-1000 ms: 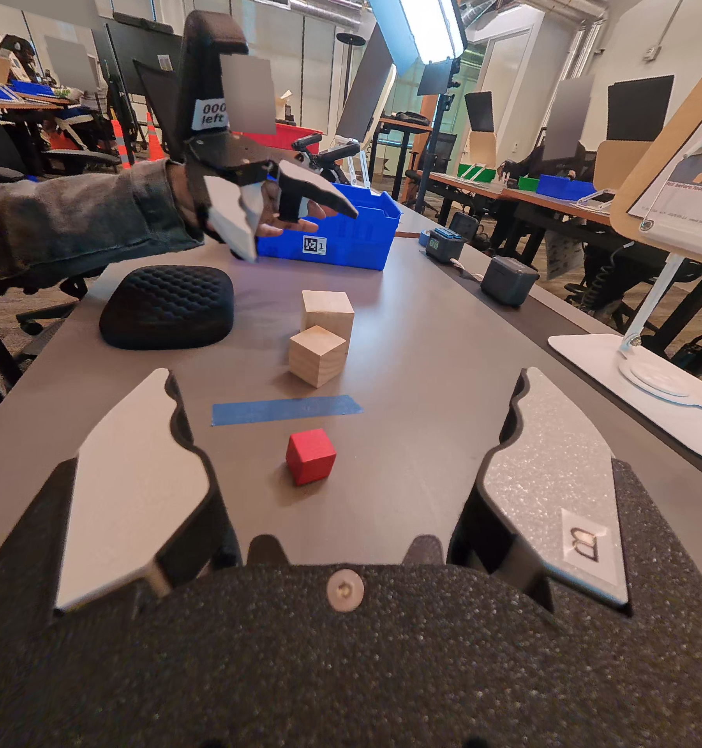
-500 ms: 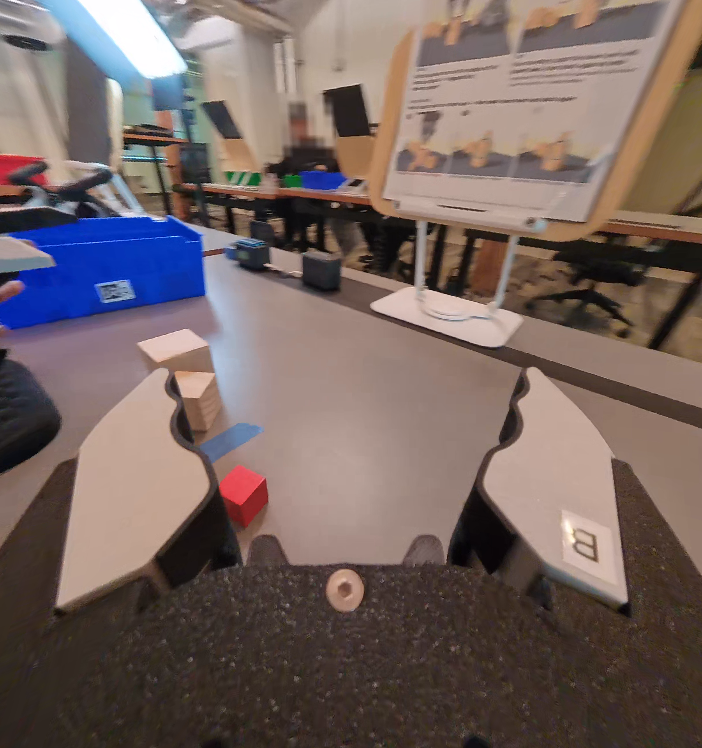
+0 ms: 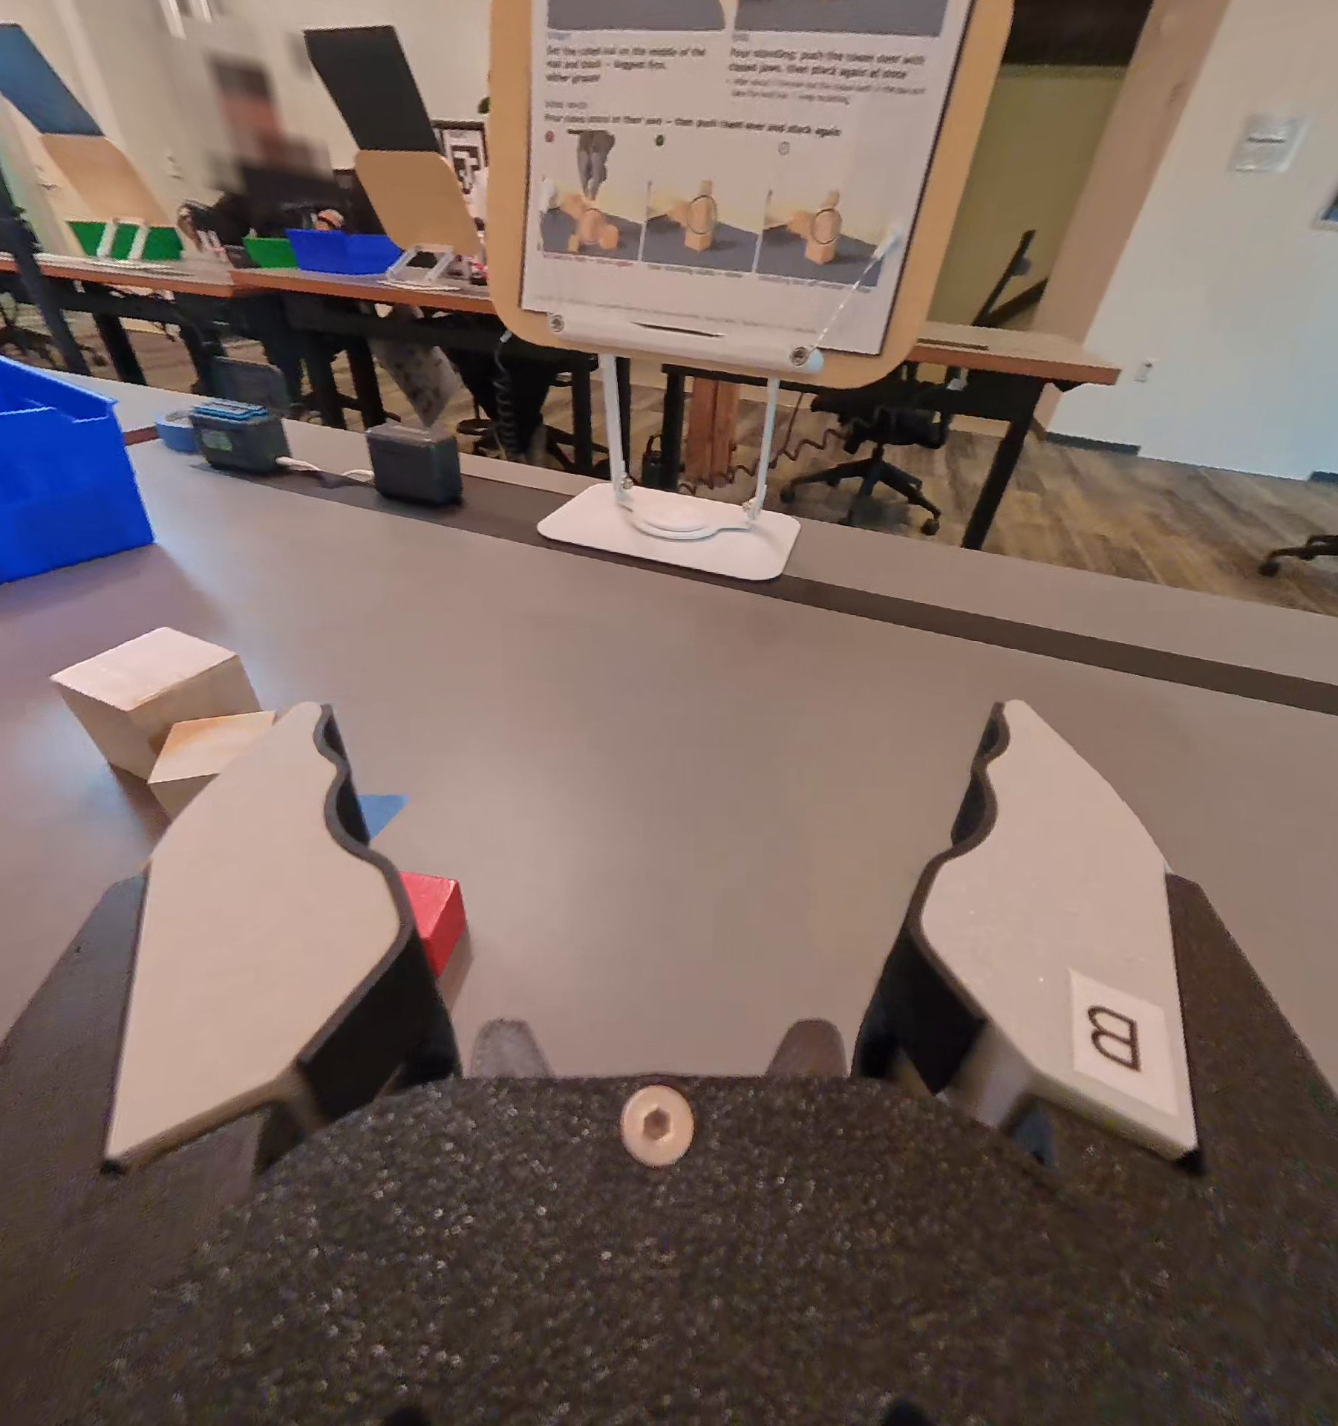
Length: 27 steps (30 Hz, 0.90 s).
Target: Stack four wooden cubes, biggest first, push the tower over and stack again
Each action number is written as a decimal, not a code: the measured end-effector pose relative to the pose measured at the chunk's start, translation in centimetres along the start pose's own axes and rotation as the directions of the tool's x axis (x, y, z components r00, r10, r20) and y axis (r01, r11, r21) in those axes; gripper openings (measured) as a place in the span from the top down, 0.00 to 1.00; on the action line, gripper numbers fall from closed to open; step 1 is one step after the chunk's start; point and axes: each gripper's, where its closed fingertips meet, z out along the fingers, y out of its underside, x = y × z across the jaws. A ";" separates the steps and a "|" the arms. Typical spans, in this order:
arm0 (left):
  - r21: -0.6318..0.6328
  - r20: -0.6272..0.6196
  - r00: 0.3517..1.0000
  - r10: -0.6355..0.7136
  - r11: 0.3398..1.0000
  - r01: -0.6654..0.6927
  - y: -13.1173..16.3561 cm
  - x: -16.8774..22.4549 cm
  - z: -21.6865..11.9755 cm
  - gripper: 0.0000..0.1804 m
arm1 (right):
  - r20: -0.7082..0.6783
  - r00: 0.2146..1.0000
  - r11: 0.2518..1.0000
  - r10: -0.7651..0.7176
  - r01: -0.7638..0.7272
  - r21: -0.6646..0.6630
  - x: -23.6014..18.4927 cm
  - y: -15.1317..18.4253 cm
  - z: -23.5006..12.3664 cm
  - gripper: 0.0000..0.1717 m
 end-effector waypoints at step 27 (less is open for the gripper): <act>-0.042 -0.022 0.999 0.036 0.998 -0.037 1.9 3.0 -6.1 0.21 | -0.013 1.000 0.997 -0.005 0.004 -0.075 -3.3 2.4 -5.1 0.14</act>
